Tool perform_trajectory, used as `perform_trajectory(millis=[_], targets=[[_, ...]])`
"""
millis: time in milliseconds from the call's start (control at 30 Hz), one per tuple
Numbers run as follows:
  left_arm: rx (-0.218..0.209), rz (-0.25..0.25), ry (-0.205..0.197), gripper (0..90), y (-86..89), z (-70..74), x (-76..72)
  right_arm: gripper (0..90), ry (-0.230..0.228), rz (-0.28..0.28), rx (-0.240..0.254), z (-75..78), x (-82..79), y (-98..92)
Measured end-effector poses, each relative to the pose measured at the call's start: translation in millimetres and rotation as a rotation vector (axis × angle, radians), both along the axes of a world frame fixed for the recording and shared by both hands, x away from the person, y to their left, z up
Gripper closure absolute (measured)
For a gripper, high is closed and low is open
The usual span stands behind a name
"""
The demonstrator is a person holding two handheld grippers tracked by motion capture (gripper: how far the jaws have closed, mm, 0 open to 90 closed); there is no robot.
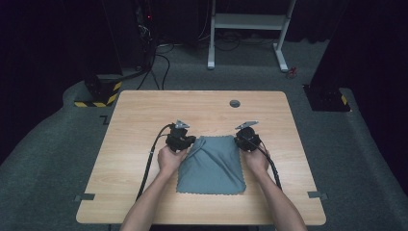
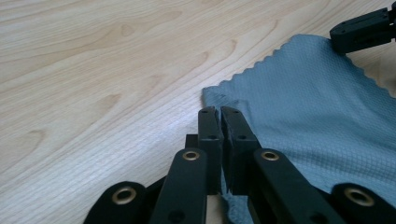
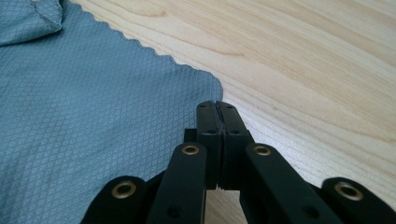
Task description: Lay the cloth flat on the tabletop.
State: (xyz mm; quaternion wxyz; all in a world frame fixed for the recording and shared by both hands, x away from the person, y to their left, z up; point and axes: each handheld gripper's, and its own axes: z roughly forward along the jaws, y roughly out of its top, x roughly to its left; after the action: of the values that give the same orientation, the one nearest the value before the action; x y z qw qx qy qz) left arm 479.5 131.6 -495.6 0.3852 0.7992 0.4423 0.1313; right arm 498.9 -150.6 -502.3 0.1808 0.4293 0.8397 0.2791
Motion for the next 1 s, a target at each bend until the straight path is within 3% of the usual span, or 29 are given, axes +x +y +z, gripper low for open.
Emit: perform_trajectory(millis=[133, 167, 267, 400, 500, 600, 767, 967, 1000], targets=[[0.008, 0.011, 0.001, 89.7, 4.1, 0.8, 1.2, 89.2, -0.007, 0.001, -0.002, 0.2, 0.5, 0.7], [-0.014, 0.015, 0.017, 87.6, 4.4, -0.5, 2.3, 89.2, -0.007, 0.002, -0.002, 0.1, 0.4, 0.8], [-0.007, 0.017, 0.014, 75.0, 2.6, -2.2, 3.0, 89.2, -0.004, 0.003, -0.003, -0.3, 0.6, 0.4], [-0.019, 0.025, 0.025, 71.7, -1.5, -7.4, 5.5, 89.2, -0.001, 0.004, -0.006, -0.6, 0.7, 0.6], [-0.036, 0.031, 0.044, 77.6, -3.1, -12.3, 7.8, 89.2, 0.000, 0.005, -0.008, -0.7, 0.7, 0.6], [-0.032, 0.018, 0.029, 88.8, -4.8, -12.4, 6.8, 89.2, 0.005, -0.002, -0.005, -1.5, 0.3, 1.1], [-0.021, -0.008, 0.013, 90.0, -5.4, -7.7, 6.4, 89.2, 0.001, 0.004, -0.007, -2.0, 0.5, 1.6], [-0.004, 0.022, -0.017, 90.0, -0.9, 0.5, 8.4, 89.2, -0.007, 0.000, -0.003, -0.1, 0.2, 0.6], [0.018, 0.029, -0.030, 90.0, 1.1, 2.5, 9.1, 89.3, -0.012, 0.001, -0.004, 0.5, 0.2, 0.2]])
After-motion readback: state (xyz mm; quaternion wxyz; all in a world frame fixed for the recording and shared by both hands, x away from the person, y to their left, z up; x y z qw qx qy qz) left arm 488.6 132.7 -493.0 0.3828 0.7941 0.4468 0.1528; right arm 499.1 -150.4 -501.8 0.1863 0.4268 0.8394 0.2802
